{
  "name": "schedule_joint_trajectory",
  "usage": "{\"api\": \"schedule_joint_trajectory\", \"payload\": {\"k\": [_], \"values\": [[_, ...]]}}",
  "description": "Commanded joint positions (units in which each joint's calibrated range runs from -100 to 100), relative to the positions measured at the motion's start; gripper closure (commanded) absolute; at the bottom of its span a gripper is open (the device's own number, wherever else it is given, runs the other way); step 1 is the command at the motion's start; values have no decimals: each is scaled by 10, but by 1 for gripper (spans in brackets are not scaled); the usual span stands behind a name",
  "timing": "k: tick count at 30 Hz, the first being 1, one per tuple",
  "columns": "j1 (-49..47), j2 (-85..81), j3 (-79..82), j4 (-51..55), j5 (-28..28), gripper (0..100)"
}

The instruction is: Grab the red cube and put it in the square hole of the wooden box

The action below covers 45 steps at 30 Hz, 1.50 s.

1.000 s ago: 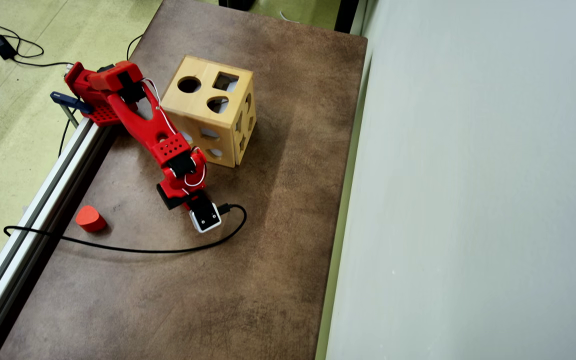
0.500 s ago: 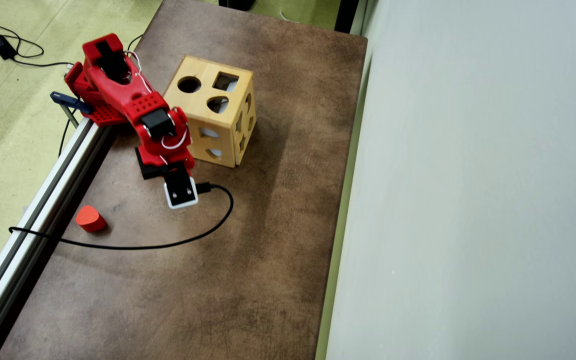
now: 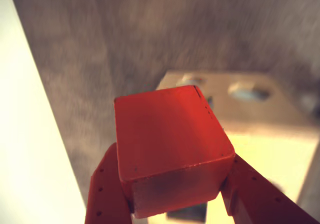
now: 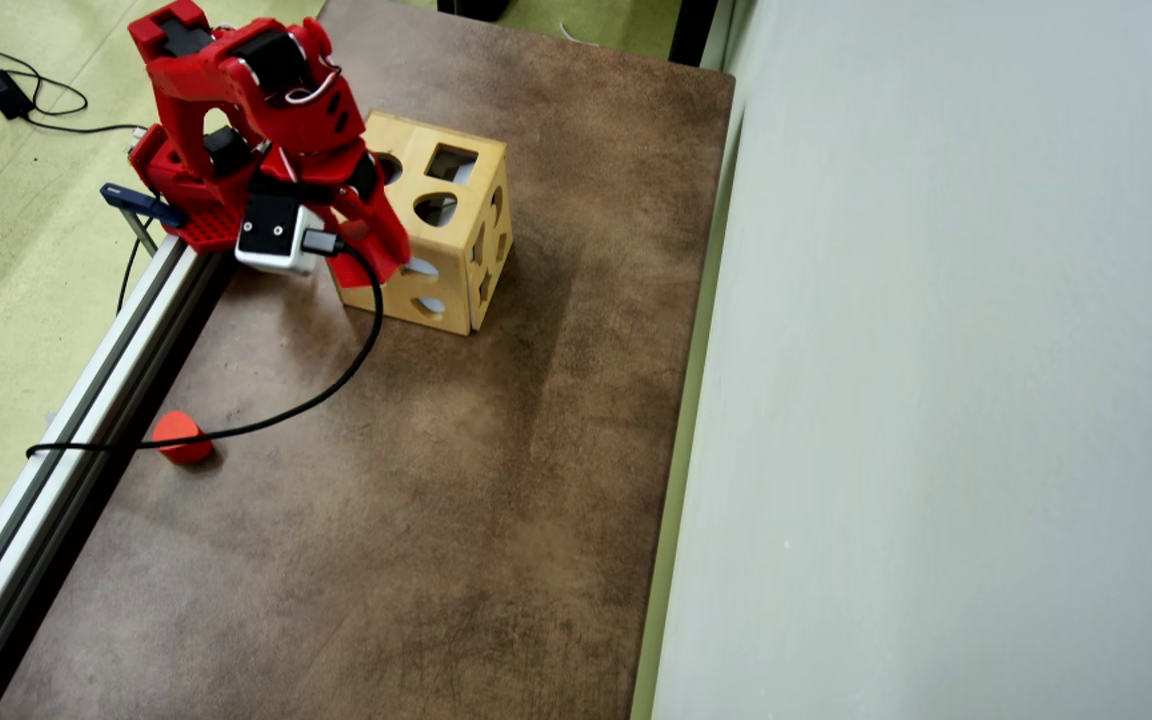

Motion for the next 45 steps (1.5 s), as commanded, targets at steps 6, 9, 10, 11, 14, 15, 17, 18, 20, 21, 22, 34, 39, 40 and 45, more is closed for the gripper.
{"api": "schedule_joint_trajectory", "payload": {"k": [6, 9, 10, 11, 14, 15, 17, 18, 20, 21, 22, 34, 39, 40, 45], "values": [[-144, -39, -6, 6, -67, 98], [-165, -39, -5, 6, -98, 98], [-170, -39, -4, 6, -109, 98], [-176, -39, -2, 6, -122, 98], [-194, -39, 36, 6, -155, 98], [-199, -39, 54, 6, -161, 98], [-211, -39, 87, 5, -167, 98], [-215, -41, 98, 3, -167, 98], [-217, -45, 108, 2, -167, 98], [-217, -45, 109, 2, -168, 98], [-217, -44, 109, 2, -168, 98], [-218, -34, 110, -1, -168, 98], [-219, -34, 110, -2, -168, 98], [-219, -31, 110, -3, -168, 98], [-234, 11, 102, -3, -168, 98]]}}
